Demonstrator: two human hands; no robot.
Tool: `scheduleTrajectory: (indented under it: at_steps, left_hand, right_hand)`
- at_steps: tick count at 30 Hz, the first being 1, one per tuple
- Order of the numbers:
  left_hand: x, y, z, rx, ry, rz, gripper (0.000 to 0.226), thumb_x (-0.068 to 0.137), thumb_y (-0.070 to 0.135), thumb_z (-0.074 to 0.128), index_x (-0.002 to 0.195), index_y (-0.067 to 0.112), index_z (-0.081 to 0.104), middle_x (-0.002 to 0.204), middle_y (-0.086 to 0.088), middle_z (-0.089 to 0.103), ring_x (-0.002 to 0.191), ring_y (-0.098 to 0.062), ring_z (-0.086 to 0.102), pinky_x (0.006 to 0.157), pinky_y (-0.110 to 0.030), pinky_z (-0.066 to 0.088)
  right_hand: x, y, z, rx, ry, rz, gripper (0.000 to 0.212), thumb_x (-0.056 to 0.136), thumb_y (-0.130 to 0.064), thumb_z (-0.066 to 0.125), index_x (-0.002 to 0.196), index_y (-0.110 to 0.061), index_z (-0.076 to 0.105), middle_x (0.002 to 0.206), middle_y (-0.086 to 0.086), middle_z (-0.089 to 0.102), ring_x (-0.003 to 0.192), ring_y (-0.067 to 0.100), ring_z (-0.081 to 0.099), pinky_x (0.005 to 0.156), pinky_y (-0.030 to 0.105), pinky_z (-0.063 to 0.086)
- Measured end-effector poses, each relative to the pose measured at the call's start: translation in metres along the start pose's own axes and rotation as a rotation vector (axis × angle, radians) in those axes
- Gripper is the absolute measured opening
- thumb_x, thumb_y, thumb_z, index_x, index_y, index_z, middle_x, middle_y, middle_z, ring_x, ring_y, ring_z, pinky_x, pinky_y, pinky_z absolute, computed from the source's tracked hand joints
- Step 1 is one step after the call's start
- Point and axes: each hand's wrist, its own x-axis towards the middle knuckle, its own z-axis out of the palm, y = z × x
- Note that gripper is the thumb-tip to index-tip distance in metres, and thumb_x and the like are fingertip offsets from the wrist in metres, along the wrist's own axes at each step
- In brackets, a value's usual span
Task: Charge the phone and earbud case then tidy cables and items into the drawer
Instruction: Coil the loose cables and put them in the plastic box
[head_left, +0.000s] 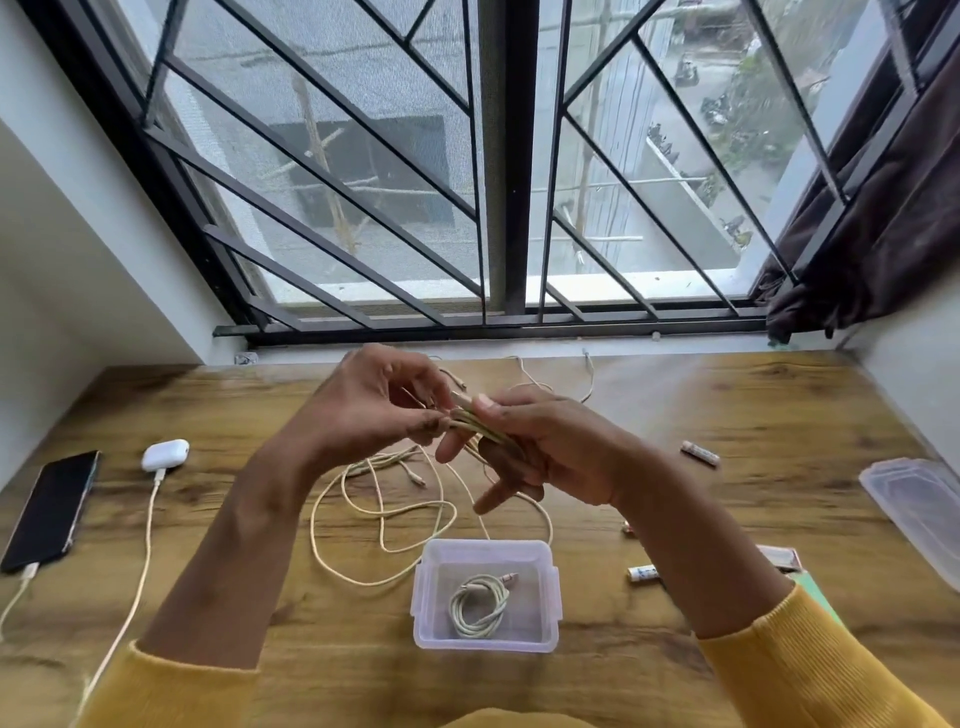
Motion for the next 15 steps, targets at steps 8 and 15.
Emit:
scheduleTrajectory:
  at_steps: [8,15]
  left_hand:
    - [-0.013,-0.010,0.032,-0.539,0.246,0.049,0.029,0.075,0.003,0.081,0.104,0.004,0.076,0.093,-0.017,0.081,0.081,-0.022,0.079,0.073,-0.028,0.064]
    - [-0.026,-0.006,0.052,-0.858,0.233,0.037,0.030,0.076,0.018,0.081,0.106,0.014,0.084,0.107,-0.014,0.080,0.094,-0.023,0.079,0.081,-0.035,0.064]
  right_hand:
    - [-0.008,-0.003,-0.003,0.082,0.029,-0.062,0.055,0.113,-0.037,0.036,0.123,0.009,0.065,0.050,-0.003,0.035,0.043,0.012,0.027,0.063,0.041,0.055]
    - [-0.007,-0.002,-0.002,0.180,0.004,-0.128,0.047,0.109,-0.037,0.039,0.109,-0.004,0.072,0.048,0.001,0.033,0.043,0.015,0.024,0.058,0.039,0.053]
